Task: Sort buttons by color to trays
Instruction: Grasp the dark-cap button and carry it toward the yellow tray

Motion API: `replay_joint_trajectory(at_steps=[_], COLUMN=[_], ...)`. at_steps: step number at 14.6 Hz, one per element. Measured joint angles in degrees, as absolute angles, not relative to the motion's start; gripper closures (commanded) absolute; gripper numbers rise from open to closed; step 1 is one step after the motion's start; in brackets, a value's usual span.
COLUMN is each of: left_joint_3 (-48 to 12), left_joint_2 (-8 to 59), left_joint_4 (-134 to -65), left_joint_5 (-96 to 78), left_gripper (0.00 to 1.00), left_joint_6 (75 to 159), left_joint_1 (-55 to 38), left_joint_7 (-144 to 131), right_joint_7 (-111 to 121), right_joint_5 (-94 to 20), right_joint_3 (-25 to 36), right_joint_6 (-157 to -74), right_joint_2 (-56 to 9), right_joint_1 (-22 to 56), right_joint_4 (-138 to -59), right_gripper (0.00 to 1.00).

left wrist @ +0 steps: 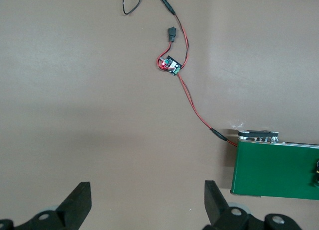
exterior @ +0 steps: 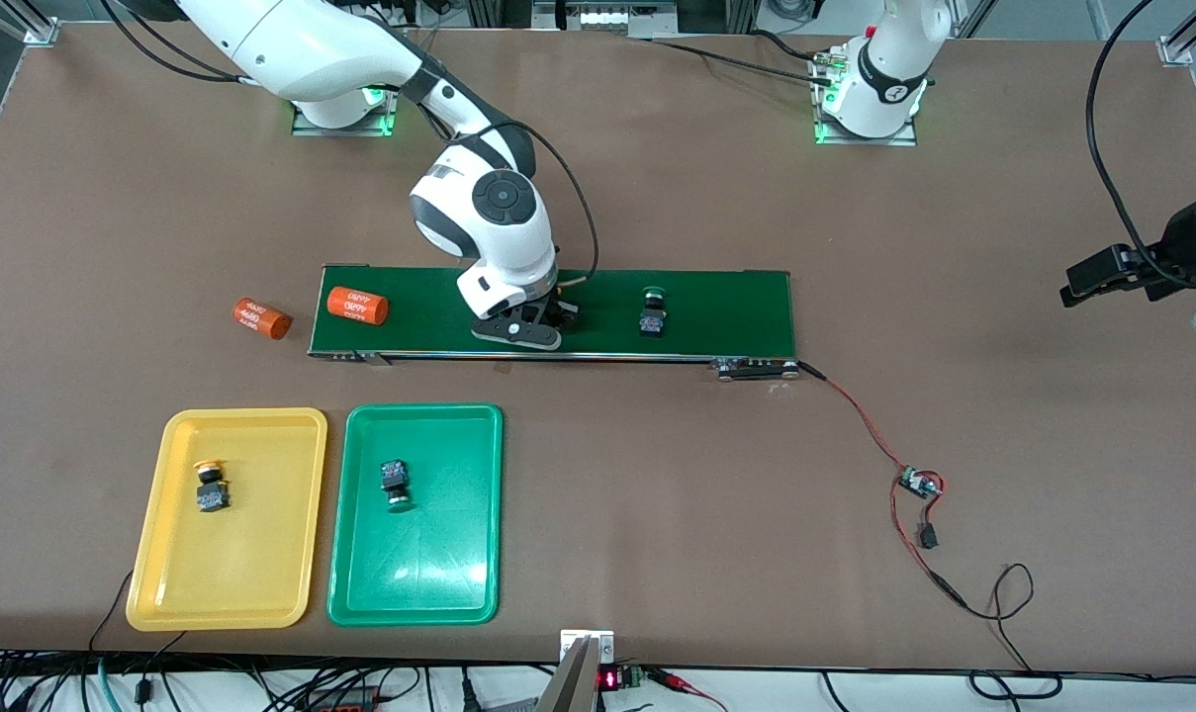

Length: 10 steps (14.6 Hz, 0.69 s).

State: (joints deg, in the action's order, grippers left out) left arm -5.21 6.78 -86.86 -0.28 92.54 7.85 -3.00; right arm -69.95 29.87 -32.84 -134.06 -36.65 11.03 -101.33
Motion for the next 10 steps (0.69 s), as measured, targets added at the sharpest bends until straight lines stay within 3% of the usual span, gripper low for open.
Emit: replay_joint_trajectory(at_steps=[6, 10], left_joint_3=[-5.2, -5.2], left_joint_2=[6.8, 6.8], left_joint_4=[-86.9, -86.9], left_joint_5=[-0.3, -0.3], left_gripper=[0.0, 0.0], left_joint_6=[92.5, 92.5], left_joint_1=[7.9, 7.9], left_joint_7=[-3.0, -3.0], right_joint_7=[-55.9, -38.0], right_joint_5=[29.6, 27.5], right_joint_3=[-32.4, -32.0], right_joint_6=[-122.9, -121.1], right_joint_2=[-35.2, -35.1], right_joint_1=[3.2, -6.1], right_joint_4=[-92.9, -89.0], right_gripper=[1.0, 1.0])
